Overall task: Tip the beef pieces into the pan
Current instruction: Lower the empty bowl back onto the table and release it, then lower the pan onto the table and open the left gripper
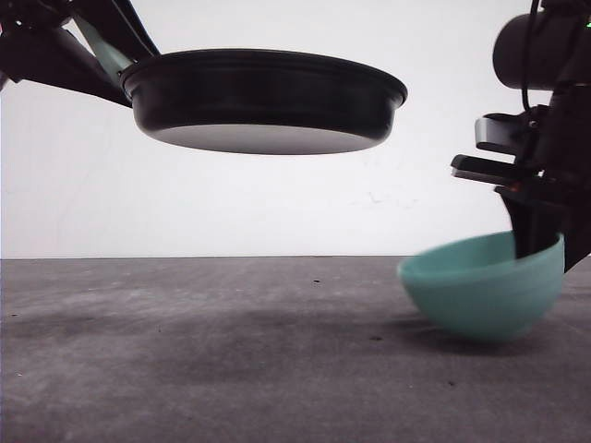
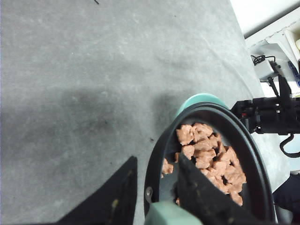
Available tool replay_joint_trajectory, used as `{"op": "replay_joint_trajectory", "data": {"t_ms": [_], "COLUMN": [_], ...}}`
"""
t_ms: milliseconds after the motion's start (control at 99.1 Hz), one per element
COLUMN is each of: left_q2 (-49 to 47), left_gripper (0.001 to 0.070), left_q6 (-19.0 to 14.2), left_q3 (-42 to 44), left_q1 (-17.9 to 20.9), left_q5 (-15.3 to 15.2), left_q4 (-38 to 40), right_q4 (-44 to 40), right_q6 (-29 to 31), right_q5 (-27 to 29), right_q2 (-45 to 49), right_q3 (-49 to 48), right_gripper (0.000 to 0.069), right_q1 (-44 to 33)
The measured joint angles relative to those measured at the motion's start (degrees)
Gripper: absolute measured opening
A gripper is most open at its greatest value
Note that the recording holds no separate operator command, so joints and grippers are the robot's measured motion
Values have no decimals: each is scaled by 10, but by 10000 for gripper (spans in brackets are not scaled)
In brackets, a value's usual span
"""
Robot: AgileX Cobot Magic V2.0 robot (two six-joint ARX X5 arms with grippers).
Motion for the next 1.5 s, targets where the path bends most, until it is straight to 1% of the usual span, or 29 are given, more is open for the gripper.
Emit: {"op": "replay_joint_trajectory", "data": {"t_ms": [81,141,192,252,383,414,434,464,515,535,575,616,716,838,999,1150,1191,1221,1332,1342,1413,1433,1504], "left_q2": [0,0,2,8,39,50,58,71,94,103,123,142,190,242,278,291,293,294,294,294,294,294,289], "left_gripper": [124,124,124,124,124,124,124,124,124,124,124,124,124,124,123,132,164,214,497,532,668,697,695], "left_q6": [0,0,0,0,0,0,0,0,0,0,0,0,-1,-16,-22,-25,-26,-30,-33,-33,-37,-39,-48], "left_q3": [0,0,0,0,0,0,0,0,0,0,0,0,0,0,0,0,0,0,2,2,3,3,3], "left_q1": [0,0,0,0,7,8,8,10,10,11,11,11,11,11,11,12,12,13,15,15,15,15,15], "left_q5": [-3,-12,-25,-37,-40,-40,-40,-40,-40,-40,-40,-39,-40,-40,-41,-51,-53,-53,-53,-53,-53,-53,-53], "left_q4": [2,4,6,13,56,69,78,90,107,113,123,129,141,160,182,188,188,188,190,190,187,185,171], "right_q4": [7,6,5,0,-11,-11,-11,-11,-12,-12,-12,-12,-18,-48,-105,-162,-173,-179,-182,-182,-177,-175,-167], "right_q6": [0,0,-4,-7,-13,-14,-15,-15,-17,-20,-21,-21,-21,-21,-21,-21,-21,-21,-21,-21,-21,-21,-21], "right_q5": [10,12,14,19,39,40,40,40,39,39,39,39,39,40,47,88,98,104,105,105,105,105,115], "right_q2": [0,-1,-6,-20,-85,-106,-121,-144,-186,-203,-237,-272,-349,-421,-472,-492,-494,-495,-494,-494,-494,-494,-494], "right_q3": [0,0,0,0,0,0,0,0,0,0,0,0,2,3,3,3,3,3,3,3,3,3,3], "right_gripper": [310,387,413,426,431,419,397,335,187,142,86,55,27,19,17,17,17,17,17,17,17,17,17], "right_q1": [5,6,6,6,6,6,6,6,7,8,11,16,31,45,48,48,48,48,48,48,48,48,48]}}
